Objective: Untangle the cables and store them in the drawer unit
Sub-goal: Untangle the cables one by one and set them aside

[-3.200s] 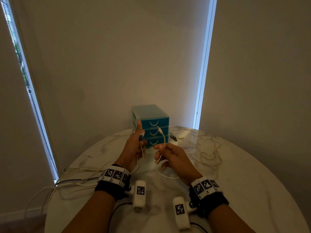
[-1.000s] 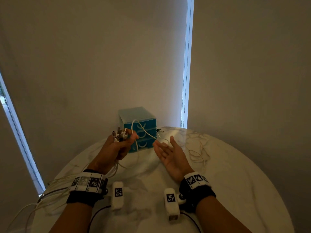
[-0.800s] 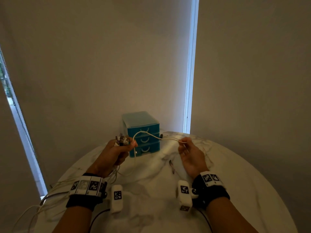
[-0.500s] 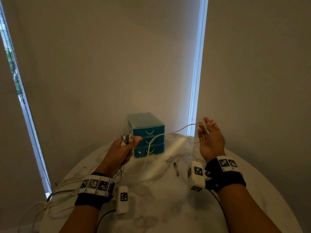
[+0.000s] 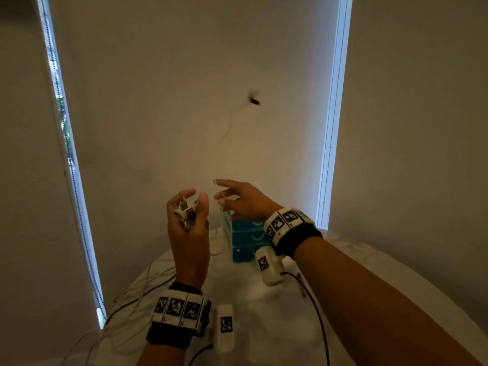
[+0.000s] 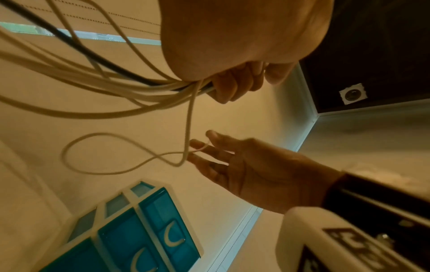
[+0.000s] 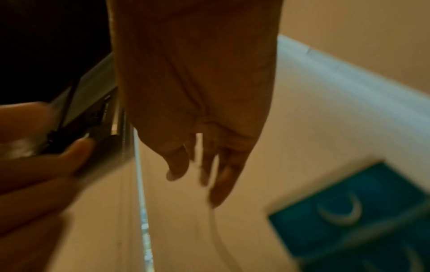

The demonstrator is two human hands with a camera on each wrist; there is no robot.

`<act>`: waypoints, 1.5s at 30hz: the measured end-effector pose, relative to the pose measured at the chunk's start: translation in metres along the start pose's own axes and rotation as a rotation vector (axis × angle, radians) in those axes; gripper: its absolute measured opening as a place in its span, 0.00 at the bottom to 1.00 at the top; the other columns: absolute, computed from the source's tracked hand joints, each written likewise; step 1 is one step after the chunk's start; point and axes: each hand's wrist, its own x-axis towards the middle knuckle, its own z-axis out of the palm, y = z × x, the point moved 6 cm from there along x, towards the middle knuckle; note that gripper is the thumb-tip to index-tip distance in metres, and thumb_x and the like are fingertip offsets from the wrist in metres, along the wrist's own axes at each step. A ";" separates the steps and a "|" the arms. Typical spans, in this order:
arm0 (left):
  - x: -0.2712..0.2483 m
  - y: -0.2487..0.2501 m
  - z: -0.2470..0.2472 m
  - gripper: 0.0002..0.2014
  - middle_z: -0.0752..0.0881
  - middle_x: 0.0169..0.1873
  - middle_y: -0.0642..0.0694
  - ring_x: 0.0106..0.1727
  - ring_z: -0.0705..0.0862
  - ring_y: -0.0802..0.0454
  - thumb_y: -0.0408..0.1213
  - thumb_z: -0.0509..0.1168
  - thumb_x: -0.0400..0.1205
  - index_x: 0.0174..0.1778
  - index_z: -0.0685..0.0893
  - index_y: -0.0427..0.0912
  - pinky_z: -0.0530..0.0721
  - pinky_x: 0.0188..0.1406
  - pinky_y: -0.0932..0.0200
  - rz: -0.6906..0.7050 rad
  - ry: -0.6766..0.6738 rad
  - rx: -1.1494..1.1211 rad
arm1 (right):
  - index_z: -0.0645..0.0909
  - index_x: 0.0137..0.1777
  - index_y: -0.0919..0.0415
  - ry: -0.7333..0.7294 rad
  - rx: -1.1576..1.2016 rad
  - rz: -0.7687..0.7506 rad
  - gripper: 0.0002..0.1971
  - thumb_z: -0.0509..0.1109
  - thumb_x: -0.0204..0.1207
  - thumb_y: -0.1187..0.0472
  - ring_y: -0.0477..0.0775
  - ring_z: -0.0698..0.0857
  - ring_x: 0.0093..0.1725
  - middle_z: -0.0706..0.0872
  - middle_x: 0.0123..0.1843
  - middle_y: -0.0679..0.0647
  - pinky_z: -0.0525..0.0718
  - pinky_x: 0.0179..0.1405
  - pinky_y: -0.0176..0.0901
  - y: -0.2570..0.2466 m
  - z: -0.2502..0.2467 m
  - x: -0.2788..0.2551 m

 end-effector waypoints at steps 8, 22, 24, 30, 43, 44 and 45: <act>-0.010 -0.014 0.013 0.26 0.88 0.59 0.56 0.51 0.90 0.69 0.38 0.74 0.87 0.80 0.73 0.53 0.87 0.47 0.69 -0.168 -0.177 0.179 | 0.90 0.66 0.57 0.276 0.282 0.133 0.15 0.73 0.89 0.49 0.51 0.94 0.59 0.95 0.61 0.50 0.94 0.49 0.40 0.036 -0.004 -0.070; -0.050 -0.064 0.061 0.11 0.94 0.56 0.58 0.58 0.91 0.62 0.36 0.73 0.87 0.63 0.91 0.55 0.90 0.59 0.58 -0.169 -0.773 0.606 | 0.93 0.61 0.45 0.392 0.076 -0.118 0.17 0.88 0.72 0.53 0.39 0.89 0.60 0.92 0.60 0.40 0.92 0.60 0.43 0.049 -0.041 -0.141; -0.053 -0.066 0.066 0.11 0.94 0.47 0.66 0.49 0.90 0.69 0.34 0.71 0.88 0.59 0.90 0.58 0.86 0.47 0.72 -0.246 -0.801 0.551 | 0.92 0.66 0.47 0.402 0.092 -0.143 0.21 0.87 0.74 0.57 0.36 0.88 0.60 0.90 0.63 0.42 0.90 0.58 0.35 0.052 -0.041 -0.142; -0.054 -0.095 0.063 0.08 0.73 0.23 0.51 0.21 0.67 0.57 0.33 0.77 0.84 0.43 0.83 0.42 0.64 0.18 0.62 -0.703 -0.793 0.497 | 0.93 0.67 0.55 0.333 0.207 -0.094 0.12 0.75 0.87 0.60 0.43 0.93 0.61 0.96 0.60 0.48 0.88 0.62 0.33 0.064 -0.052 -0.144; -0.044 -0.088 0.094 0.15 0.70 0.29 0.50 0.27 0.68 0.57 0.49 0.69 0.90 0.42 0.76 0.46 0.70 0.28 0.63 -0.769 -0.867 0.410 | 0.83 0.75 0.72 -0.218 1.093 0.358 0.20 0.68 0.84 0.76 0.65 0.87 0.71 0.88 0.72 0.70 0.77 0.85 0.63 0.092 0.078 -0.160; -0.042 -0.089 0.095 0.15 0.71 0.28 0.50 0.27 0.70 0.57 0.48 0.69 0.90 0.42 0.76 0.45 0.72 0.28 0.63 -0.763 -0.873 0.457 | 0.84 0.74 0.71 -0.207 1.023 0.382 0.17 0.69 0.86 0.71 0.64 0.87 0.70 0.88 0.73 0.71 0.80 0.83 0.61 0.094 0.081 -0.159; -0.040 -0.089 0.095 0.14 0.73 0.28 0.49 0.27 0.72 0.57 0.46 0.69 0.90 0.43 0.78 0.44 0.75 0.29 0.63 -0.758 -0.872 0.496 | 0.86 0.71 0.69 -0.176 0.967 0.409 0.15 0.70 0.88 0.67 0.62 0.87 0.68 0.89 0.70 0.70 0.81 0.81 0.60 0.096 0.083 -0.159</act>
